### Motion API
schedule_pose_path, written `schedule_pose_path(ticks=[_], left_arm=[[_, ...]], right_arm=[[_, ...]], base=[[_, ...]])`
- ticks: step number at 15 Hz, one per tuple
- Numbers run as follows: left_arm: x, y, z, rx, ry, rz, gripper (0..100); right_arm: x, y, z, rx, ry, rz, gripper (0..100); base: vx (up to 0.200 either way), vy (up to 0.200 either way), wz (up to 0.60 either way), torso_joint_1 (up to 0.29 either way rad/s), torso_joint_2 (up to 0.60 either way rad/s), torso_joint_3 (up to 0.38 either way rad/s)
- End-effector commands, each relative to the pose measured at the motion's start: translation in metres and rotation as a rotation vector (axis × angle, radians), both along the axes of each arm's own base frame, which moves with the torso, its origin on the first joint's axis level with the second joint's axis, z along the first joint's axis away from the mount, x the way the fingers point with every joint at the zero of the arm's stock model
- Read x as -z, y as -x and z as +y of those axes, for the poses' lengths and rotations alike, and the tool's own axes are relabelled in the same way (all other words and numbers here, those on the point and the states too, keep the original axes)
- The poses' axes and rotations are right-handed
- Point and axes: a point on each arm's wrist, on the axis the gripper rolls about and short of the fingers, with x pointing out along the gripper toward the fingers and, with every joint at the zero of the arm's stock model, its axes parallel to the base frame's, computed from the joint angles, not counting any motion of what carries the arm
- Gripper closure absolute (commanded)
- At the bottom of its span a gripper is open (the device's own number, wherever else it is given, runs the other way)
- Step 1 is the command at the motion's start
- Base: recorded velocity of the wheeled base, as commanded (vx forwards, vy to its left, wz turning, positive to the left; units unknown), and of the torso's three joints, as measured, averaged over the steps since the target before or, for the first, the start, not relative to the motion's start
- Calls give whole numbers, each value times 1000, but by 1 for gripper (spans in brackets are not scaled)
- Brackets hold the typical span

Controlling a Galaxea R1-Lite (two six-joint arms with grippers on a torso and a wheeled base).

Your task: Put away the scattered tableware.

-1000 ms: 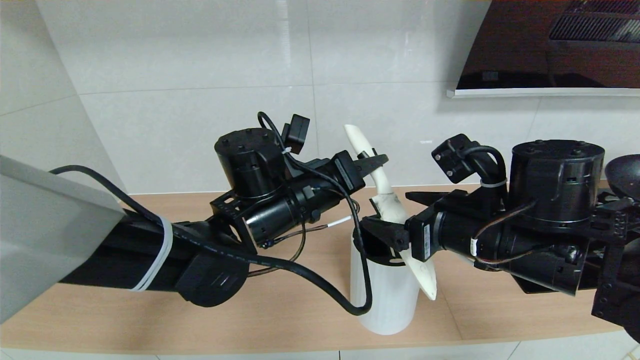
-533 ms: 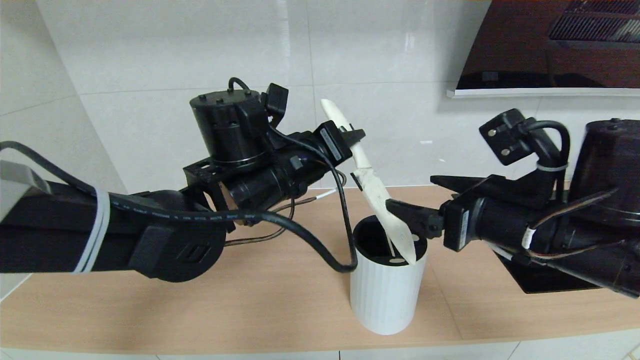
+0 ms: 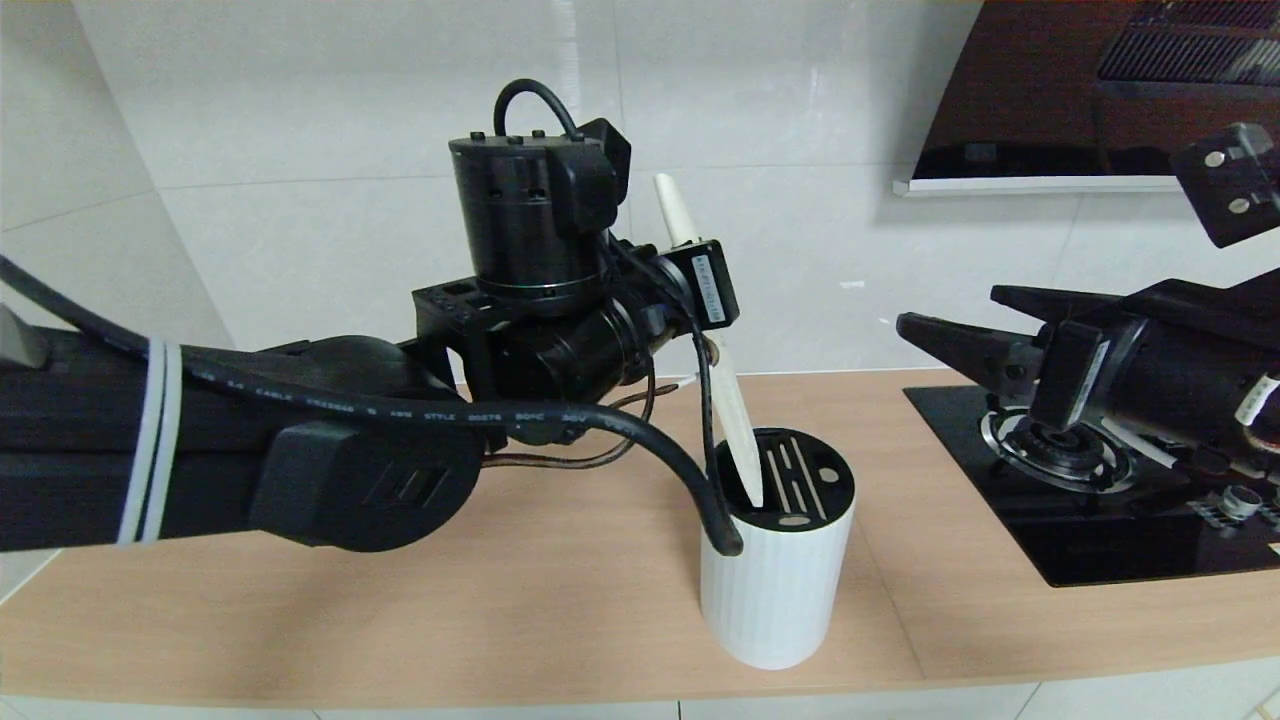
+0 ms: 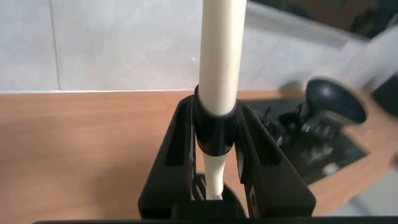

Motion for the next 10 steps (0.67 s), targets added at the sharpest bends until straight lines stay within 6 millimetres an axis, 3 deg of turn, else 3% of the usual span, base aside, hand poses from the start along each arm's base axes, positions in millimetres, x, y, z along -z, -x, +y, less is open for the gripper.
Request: schedule_pose_path(ticks=[1,6,10], left_arm=[[-6,8,-14,-17,-8,-33,100],[-7,16,-32,-130,-18,-66,100],[15,-1,-47,-262,-114,-132,100]], right_arm=[[-6,4,-5,9,-14,-22,0],[-7,-1,-9,33,-14,-22,0],[-5,-3,-8,33,-11,-17,0]], base=[[0,0,0,0,0,0],[0,0,0,0,0,0],[0,0,0,0,0,0]])
